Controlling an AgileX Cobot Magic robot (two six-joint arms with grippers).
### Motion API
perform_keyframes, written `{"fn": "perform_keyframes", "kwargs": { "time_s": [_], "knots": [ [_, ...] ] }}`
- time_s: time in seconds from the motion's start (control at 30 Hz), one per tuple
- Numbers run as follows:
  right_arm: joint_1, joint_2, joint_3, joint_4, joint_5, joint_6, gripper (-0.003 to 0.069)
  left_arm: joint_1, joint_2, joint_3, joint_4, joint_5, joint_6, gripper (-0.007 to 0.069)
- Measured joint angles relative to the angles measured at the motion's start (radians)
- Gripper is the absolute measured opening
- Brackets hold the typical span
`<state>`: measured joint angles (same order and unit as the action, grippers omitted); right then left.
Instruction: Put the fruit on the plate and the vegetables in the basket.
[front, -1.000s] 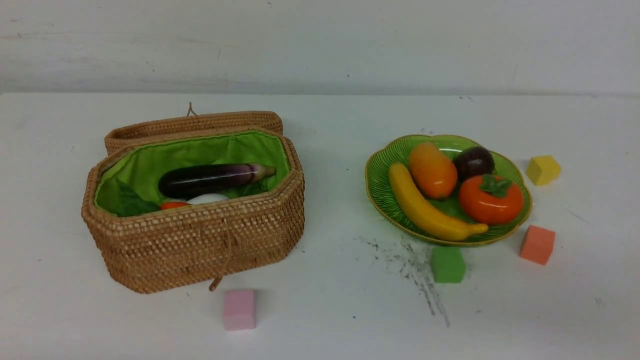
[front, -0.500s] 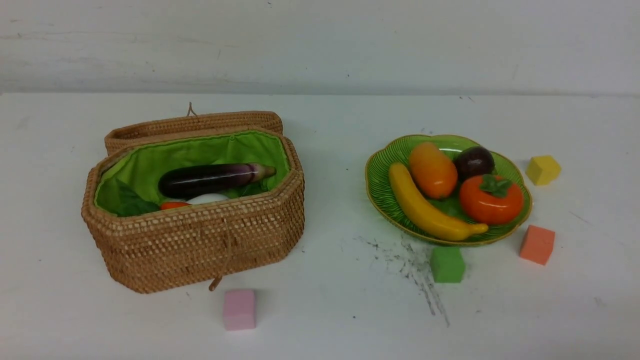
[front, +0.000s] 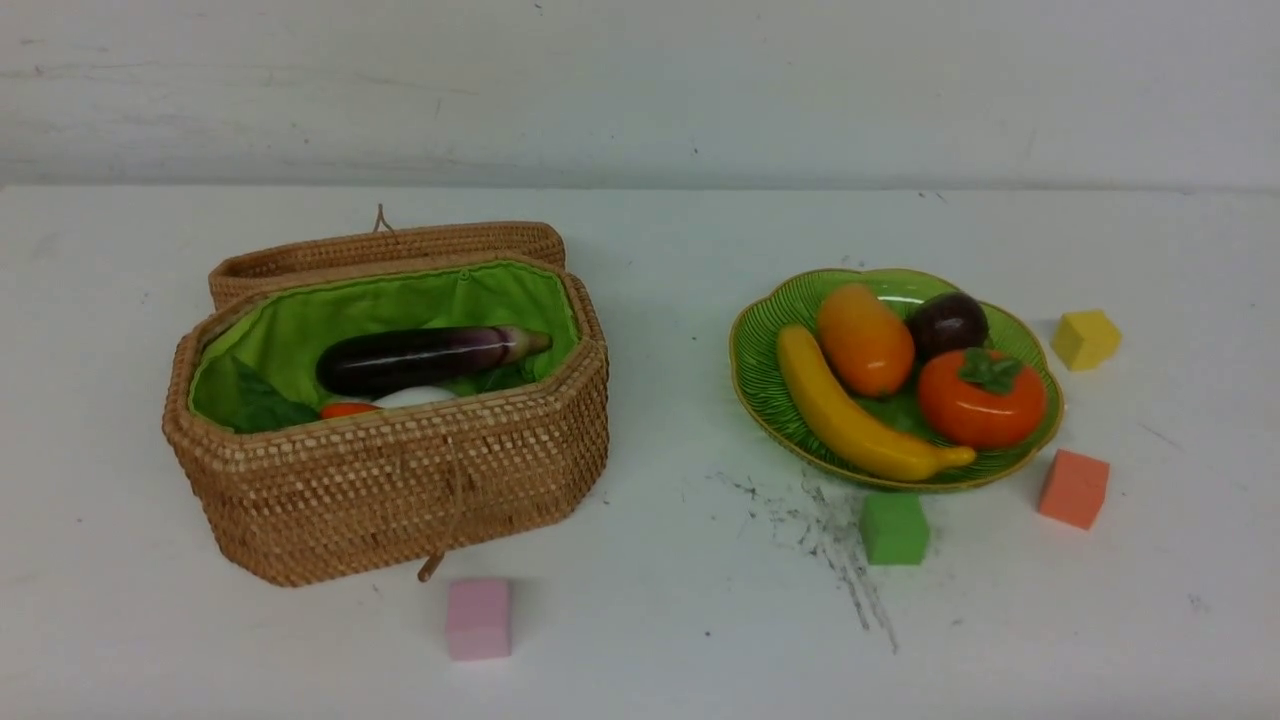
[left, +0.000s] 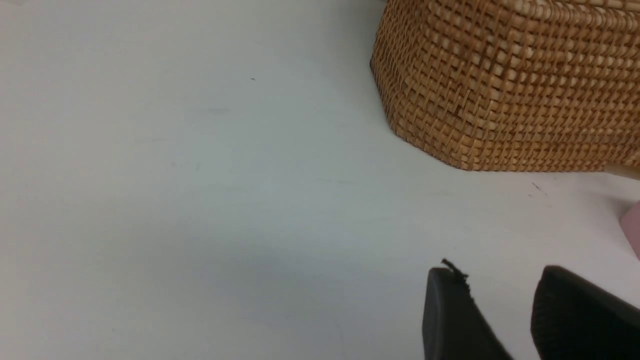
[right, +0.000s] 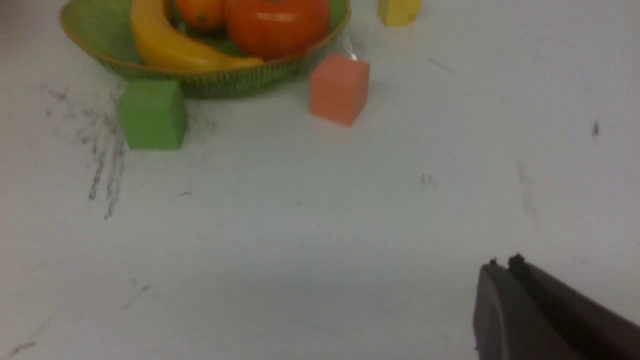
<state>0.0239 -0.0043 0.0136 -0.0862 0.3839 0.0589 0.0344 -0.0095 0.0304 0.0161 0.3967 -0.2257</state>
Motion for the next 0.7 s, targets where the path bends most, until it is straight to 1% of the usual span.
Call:
{"fn": "perform_keyframes", "kwargs": {
  "time_s": [0.7],
  "knots": [
    [0.0, -0.005, 0.0, 0.003, 0.002, 0.0, 0.0033, 0.0, 0.0, 0.0, 0.0, 0.001, 0.0, 0.0238]
  ]
}}
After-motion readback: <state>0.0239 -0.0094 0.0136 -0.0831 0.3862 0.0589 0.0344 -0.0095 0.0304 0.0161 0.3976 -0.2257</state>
